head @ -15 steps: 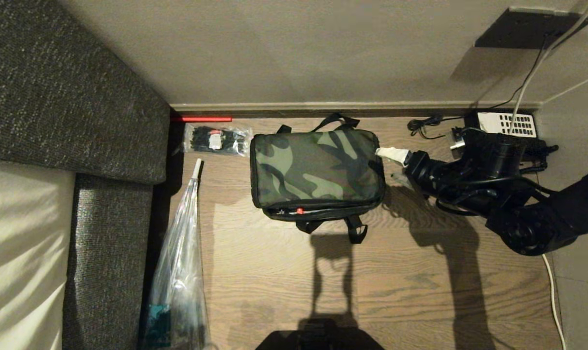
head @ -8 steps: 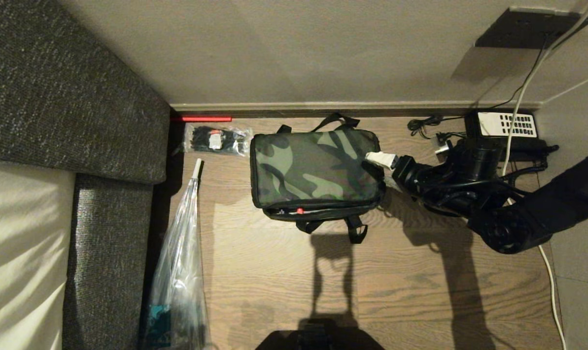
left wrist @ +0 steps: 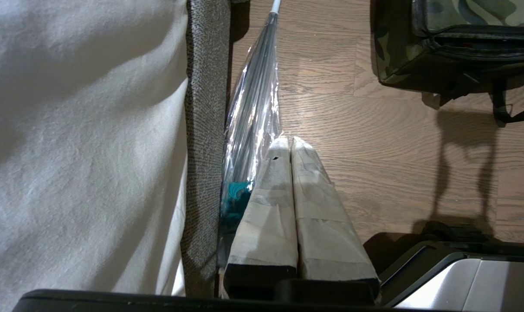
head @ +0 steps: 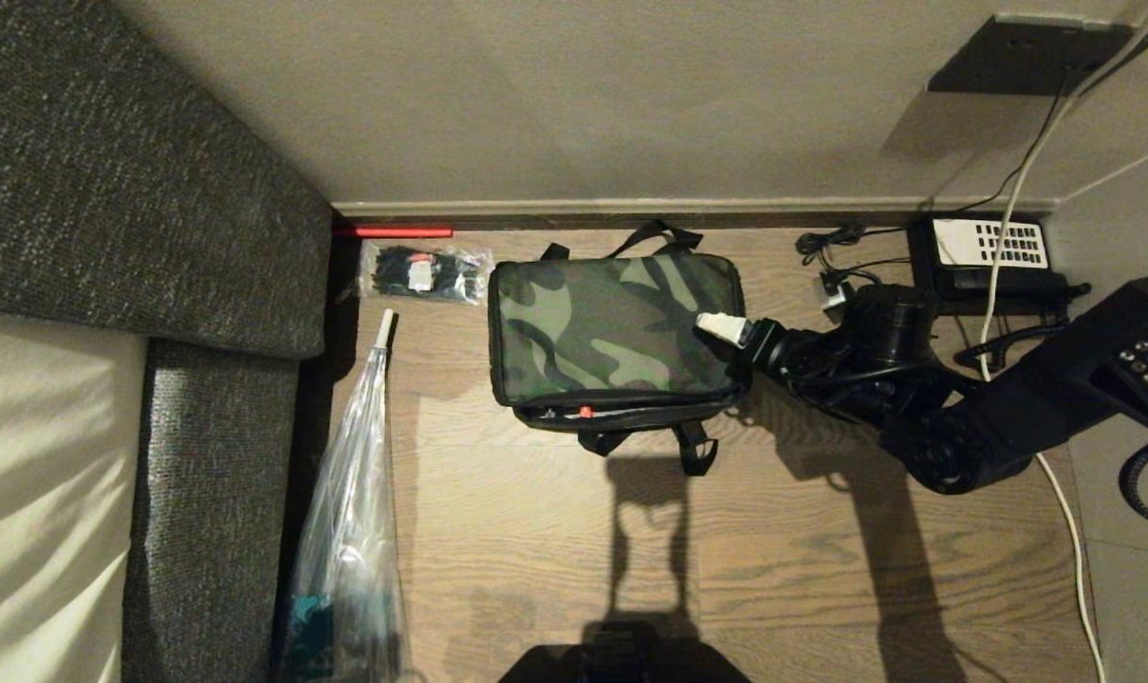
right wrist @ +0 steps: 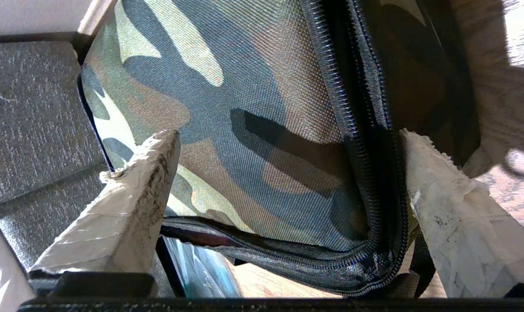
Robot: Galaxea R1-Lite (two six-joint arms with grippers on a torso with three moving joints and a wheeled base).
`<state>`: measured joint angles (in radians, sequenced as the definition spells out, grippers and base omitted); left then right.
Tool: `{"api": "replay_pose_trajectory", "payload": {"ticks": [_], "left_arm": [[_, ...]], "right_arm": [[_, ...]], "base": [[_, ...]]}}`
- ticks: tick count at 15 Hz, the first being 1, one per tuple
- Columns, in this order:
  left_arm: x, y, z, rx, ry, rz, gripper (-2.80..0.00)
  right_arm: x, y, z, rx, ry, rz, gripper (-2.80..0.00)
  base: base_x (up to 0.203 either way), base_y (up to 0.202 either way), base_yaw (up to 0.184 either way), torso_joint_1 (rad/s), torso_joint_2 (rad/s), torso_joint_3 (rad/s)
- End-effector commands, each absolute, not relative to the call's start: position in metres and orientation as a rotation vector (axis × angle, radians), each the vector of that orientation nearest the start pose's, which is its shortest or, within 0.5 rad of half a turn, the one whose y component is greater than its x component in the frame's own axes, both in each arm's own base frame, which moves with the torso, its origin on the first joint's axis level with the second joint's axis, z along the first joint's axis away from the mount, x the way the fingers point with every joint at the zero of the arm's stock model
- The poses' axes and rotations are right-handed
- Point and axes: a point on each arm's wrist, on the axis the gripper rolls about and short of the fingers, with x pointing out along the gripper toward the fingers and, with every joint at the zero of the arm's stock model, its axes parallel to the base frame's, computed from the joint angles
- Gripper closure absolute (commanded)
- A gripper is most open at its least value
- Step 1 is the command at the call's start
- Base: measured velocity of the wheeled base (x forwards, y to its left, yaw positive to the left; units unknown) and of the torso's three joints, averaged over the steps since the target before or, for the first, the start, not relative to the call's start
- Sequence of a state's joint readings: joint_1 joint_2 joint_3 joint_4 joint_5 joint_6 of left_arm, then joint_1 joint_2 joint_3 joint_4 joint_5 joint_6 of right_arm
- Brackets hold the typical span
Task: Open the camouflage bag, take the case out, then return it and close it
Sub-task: Open the top of the storage box
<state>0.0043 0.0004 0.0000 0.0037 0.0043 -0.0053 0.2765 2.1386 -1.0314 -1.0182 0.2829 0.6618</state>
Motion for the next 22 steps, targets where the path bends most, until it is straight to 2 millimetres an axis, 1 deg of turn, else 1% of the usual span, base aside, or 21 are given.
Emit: {"api": "replay_pose_trajectory", "payload": {"ticks": [1, 2, 3, 6, 8, 10, 12, 13, 14, 16, 17, 19, 22], "left_arm": [[-0.023, 0.000, 0.074, -0.006, 0.005, 0.009, 0.00], [-0.023, 0.000, 0.074, -0.006, 0.004, 0.009, 0.00], [-0.023, 0.000, 0.074, -0.006, 0.004, 0.009, 0.00], [-0.023, 0.000, 0.075, -0.006, 0.005, 0.009, 0.00], [-0.023, 0.000, 0.075, -0.006, 0.003, 0.009, 0.00], [-0.023, 0.000, 0.074, -0.006, 0.005, 0.009, 0.00], [-0.023, 0.000, 0.074, -0.006, 0.005, 0.009, 0.00], [-0.023, 0.000, 0.075, -0.006, 0.003, 0.011, 0.00], [-0.023, 0.000, 0.075, -0.006, 0.003, 0.010, 0.00], [-0.023, 0.000, 0.074, -0.006, 0.004, 0.009, 0.00], [-0.023, 0.000, 0.075, -0.006, 0.003, 0.010, 0.00], [-0.023, 0.000, 0.074, -0.006, 0.005, 0.009, 0.00], [-0.023, 0.000, 0.075, -0.006, 0.004, 0.010, 0.00]], "right_arm": [[0.390, 0.127, 0.120, 0.663, 0.285, 0.528, -2.80], [0.389, 0.130, 0.124, 0.696, 0.285, 0.534, -2.80], [0.387, 0.133, 0.132, 0.755, 0.283, 0.546, -2.80], [0.380, 0.133, 0.164, 0.955, 0.276, 0.568, -2.80], [0.378, 0.132, 0.182, 1.022, 0.259, 0.585, -2.80], [0.377, 0.132, 0.190, 1.063, 0.272, 0.578, -2.80], [0.376, 0.131, 0.182, 1.005, 0.282, 0.570, -2.80], [0.375, 0.131, 0.175, 0.924, 0.279, 0.565, -2.80], [0.375, 0.131, 0.172, 0.873, 0.272, 0.562, -2.80], [0.375, 0.131, 0.161, 0.842, 0.287, 0.557, -2.80], [0.374, 0.131, 0.156, 0.790, 0.286, 0.556, -2.80], [0.373, 0.131, 0.135, 0.672, 0.313, 0.546, -2.80], [0.375, 0.131, 0.119, 0.618, 0.332, 0.533, -2.80]], "base": [[0.000, 0.000, 0.000, 0.000, 0.00, 0.000], [0.000, 0.000, 0.000, 0.000, 0.00, 0.000], [0.000, 0.000, 0.000, 0.000, 0.00, 0.000], [0.000, 0.000, 0.000, 0.000, 0.00, 0.000], [0.000, 0.000, 0.000, 0.000, 0.00, 0.000], [0.000, 0.000, 0.000, 0.000, 0.00, 0.000], [0.000, 0.000, 0.000, 0.000, 0.00, 0.000], [0.000, 0.000, 0.000, 0.000, 0.00, 0.000], [0.000, 0.000, 0.000, 0.000, 0.00, 0.000], [0.000, 0.000, 0.000, 0.000, 0.00, 0.000], [0.000, 0.000, 0.000, 0.000, 0.00, 0.000], [0.000, 0.000, 0.000, 0.000, 0.00, 0.000], [0.000, 0.000, 0.000, 0.000, 0.00, 0.000]]}}
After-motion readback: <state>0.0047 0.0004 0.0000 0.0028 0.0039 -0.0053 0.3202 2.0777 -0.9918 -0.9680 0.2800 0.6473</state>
